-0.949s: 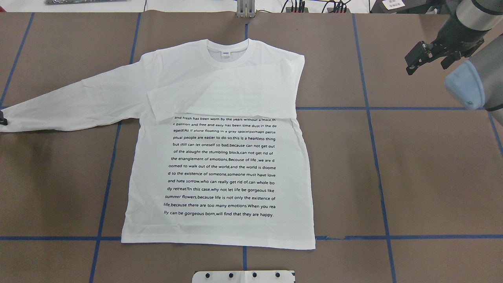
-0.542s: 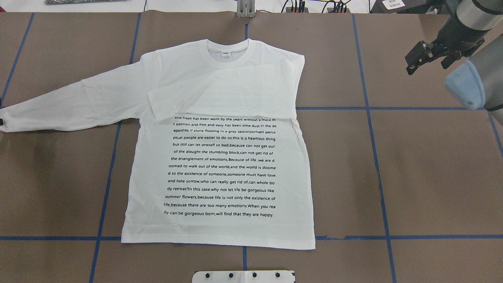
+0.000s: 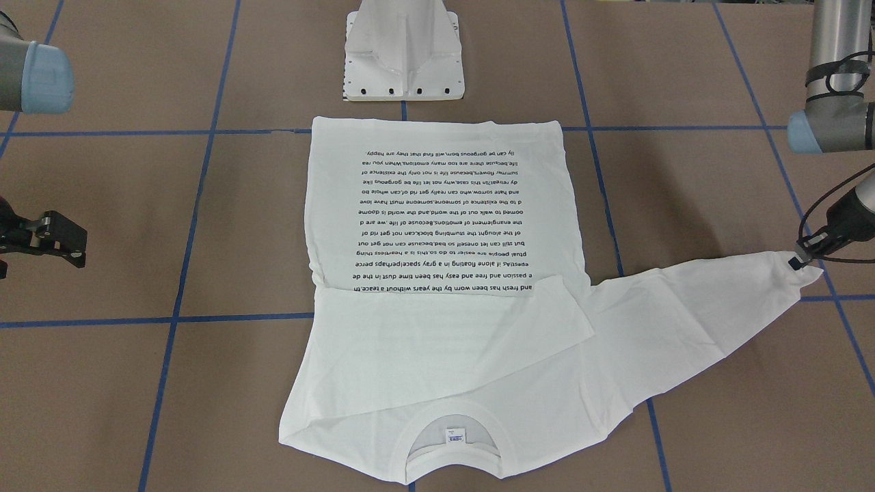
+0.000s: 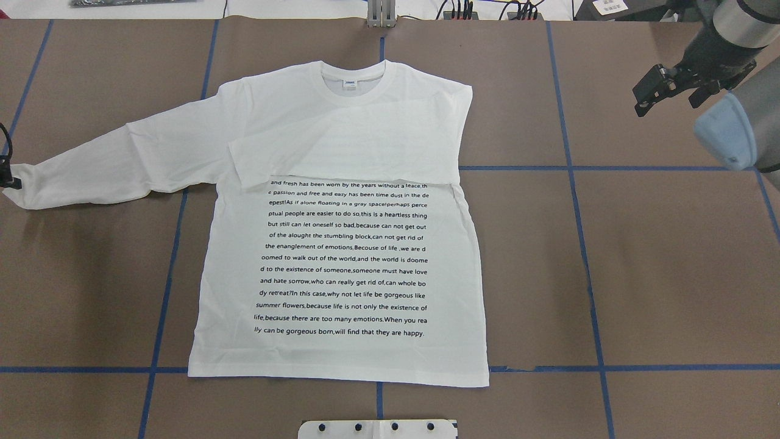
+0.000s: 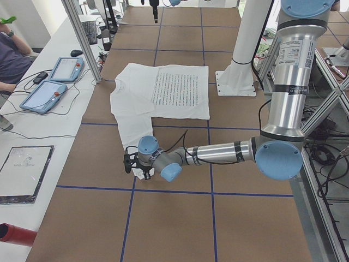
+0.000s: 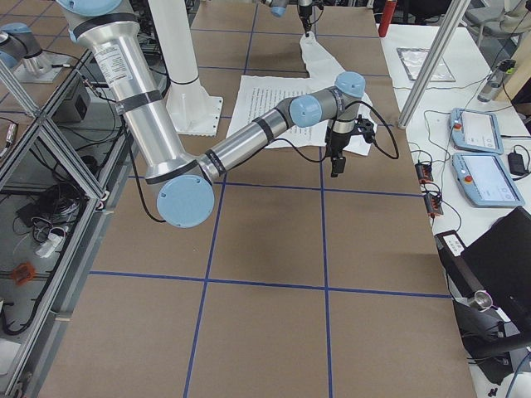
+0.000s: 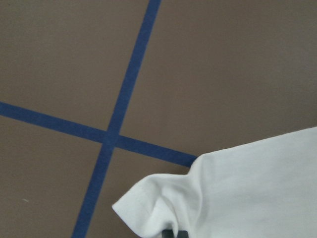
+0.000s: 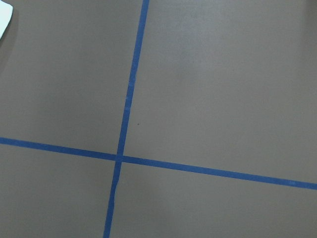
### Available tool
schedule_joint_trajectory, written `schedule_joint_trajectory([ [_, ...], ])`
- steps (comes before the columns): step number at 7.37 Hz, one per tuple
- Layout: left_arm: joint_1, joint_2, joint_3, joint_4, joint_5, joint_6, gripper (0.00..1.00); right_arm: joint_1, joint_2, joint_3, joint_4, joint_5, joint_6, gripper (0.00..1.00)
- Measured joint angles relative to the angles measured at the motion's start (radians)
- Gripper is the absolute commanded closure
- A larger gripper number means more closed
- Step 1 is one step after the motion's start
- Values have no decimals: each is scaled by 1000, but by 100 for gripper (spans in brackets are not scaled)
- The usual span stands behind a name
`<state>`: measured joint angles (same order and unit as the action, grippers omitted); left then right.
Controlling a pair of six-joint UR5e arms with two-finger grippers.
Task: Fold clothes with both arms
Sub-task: 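Lift the sleeve with the left gripper and fold it across the shirt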
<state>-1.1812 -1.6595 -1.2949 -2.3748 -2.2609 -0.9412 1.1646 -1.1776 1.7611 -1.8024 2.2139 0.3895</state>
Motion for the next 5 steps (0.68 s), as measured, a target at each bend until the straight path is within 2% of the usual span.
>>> schedule_joint_trajectory([
  [2, 0, -98, -97, 193, -33, -2, 100, 12, -38, 19, 0, 0, -1, 0],
  [5, 10, -352, -244, 580, -51, -137, 100, 13, -83, 37, 1, 1, -1, 0],
])
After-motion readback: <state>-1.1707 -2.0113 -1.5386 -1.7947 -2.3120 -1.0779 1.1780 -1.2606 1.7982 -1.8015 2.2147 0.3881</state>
